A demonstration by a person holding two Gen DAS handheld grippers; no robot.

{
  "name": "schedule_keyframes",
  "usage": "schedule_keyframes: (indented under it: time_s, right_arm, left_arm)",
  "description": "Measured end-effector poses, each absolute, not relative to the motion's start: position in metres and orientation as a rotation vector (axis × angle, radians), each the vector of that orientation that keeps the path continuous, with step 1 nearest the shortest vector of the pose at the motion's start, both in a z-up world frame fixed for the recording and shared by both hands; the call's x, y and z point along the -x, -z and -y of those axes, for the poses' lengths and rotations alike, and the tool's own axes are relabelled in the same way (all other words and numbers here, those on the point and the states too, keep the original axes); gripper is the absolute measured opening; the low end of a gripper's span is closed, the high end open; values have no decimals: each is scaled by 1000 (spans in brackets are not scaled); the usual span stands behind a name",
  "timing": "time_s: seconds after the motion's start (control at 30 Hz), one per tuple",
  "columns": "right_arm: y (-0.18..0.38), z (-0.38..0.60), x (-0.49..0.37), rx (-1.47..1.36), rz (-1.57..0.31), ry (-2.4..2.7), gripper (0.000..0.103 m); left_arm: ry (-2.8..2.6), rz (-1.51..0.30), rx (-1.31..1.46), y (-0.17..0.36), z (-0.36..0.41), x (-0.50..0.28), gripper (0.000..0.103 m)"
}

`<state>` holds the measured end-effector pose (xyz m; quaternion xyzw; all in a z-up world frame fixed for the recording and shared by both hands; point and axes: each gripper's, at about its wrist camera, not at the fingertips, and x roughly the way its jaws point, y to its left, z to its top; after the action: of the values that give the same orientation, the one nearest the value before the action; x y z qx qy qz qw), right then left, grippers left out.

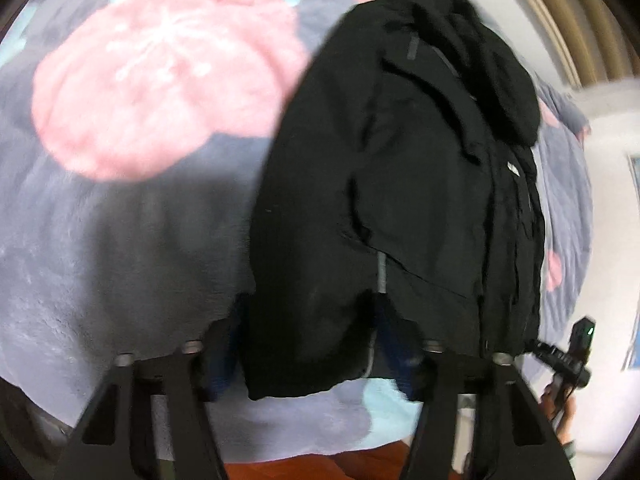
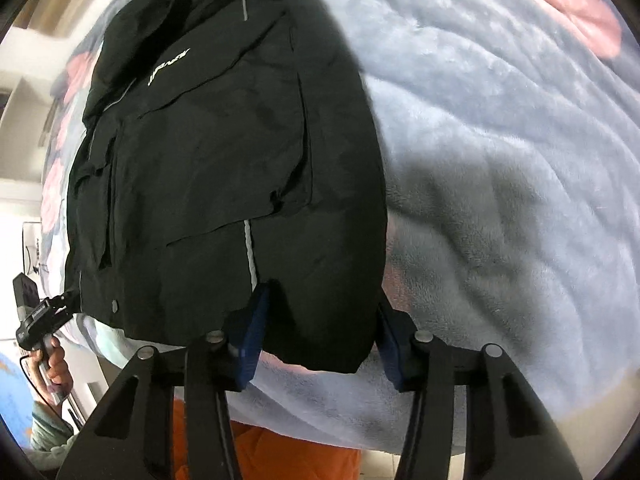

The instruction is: Fold large clothes

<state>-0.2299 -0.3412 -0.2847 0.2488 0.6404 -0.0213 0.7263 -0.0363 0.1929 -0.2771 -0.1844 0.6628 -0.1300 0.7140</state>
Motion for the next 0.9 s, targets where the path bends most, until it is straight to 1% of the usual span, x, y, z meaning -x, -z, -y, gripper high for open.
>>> schedule_keyframes:
  time_s: [0.03,0.17,0.23,0.3,0.33,0.37,0.4,0.43,0.47,0.5,0.57,0.7,0.9]
  right_arm:
    - [287,343,231,-568,-1413,41,55]
    - [297,348,222,-626,-1425,27,60]
    - [303,350,219,-640,-1434,23,61]
    - [305,354,218,-638,-1427,17,61]
    - [304,353,217,-634,-1420,20,58]
    - [301,352,218,-628,-1412,19,46]
    - [296,348,217,-620,-1396,14,39]
    - [289,346,219,-612,-1374,4,31]
    - [280,344,220,-599,-1352,-2,26]
    - [270,342,218,-587,-1332,-4,24]
    - [250,341,217,-580,-1290,-8,21]
    - [204,342,205,-539,-1202,-8,19]
    - [143,358,161,-516,-1079,22,18]
  left_arm:
    - [293,-1468,390,276,-189,37,45]
    - [291,-1470,398,276,-185,35,44]
    - [288,-1486,438,281,-185,31,52]
    - [285,-1490,439,284,-179,30,54]
    - [282,-1487,416,283,-175,29,53]
    - [281,-1479,387,281,-170,29,50]
    - [283,-1469,364,277,-167,30,30]
    - [295,-1459,355,272,-164,30,17]
    - [299,-1440,348,264,-161,30,16]
    - [307,-1420,336,255,-157,30,13]
    - [329,-1382,340,237,-152,27,12]
    - [399,-1286,379,190,-146,10,11]
    - [457,-1129,418,126,-146,-43,10]
